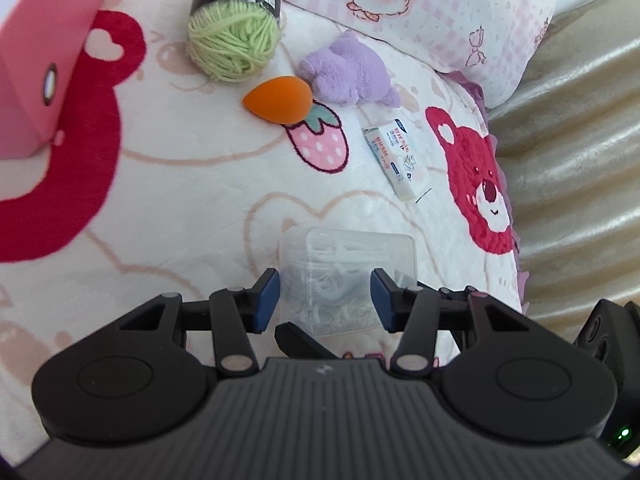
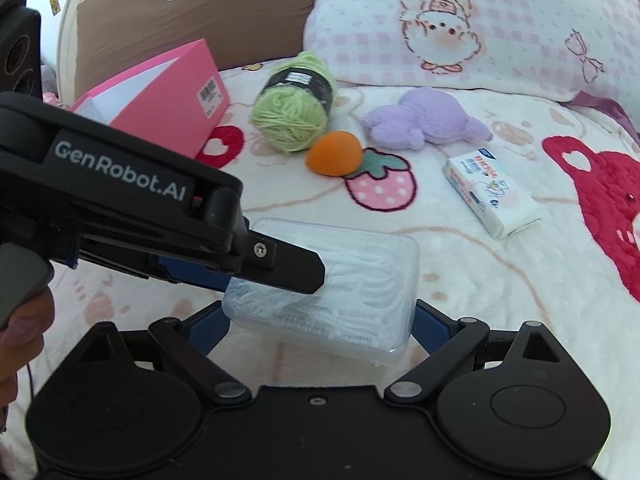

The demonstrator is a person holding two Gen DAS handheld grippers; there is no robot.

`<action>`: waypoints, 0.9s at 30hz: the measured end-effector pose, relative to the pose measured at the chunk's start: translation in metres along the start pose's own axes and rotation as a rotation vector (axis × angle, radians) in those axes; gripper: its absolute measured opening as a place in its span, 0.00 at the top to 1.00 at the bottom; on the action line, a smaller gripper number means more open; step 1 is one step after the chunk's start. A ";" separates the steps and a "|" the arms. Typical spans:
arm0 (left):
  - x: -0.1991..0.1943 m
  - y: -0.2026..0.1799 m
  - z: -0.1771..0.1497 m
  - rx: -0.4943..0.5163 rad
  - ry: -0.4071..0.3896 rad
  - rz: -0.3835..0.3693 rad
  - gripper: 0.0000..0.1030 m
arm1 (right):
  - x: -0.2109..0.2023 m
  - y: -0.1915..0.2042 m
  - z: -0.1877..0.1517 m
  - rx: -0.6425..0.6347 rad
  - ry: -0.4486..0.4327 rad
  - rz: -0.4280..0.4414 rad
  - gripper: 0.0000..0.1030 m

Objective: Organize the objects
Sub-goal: 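Close the left gripper on the clear floss-pick box and lift it, then carry the clear box with the left gripper over the pink box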

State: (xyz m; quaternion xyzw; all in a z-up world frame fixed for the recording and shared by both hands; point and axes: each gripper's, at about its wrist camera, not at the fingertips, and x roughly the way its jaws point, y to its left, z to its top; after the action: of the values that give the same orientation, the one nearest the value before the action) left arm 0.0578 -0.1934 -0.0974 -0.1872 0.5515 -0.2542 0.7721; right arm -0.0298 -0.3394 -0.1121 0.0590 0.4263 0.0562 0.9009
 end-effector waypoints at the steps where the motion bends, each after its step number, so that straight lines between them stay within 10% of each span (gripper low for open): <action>1: -0.003 0.000 -0.001 -0.003 0.001 0.008 0.52 | -0.001 0.003 0.001 -0.002 0.004 0.003 0.05; 27: -0.093 0.015 -0.019 -0.031 0.058 0.054 0.52 | -0.043 0.071 0.024 -0.044 0.159 0.089 0.05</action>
State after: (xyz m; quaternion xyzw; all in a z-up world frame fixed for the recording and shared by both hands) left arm 0.0185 -0.1257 -0.0418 -0.1766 0.5826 -0.2299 0.7593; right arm -0.0424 -0.2769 -0.0533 0.0536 0.4920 0.1098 0.8620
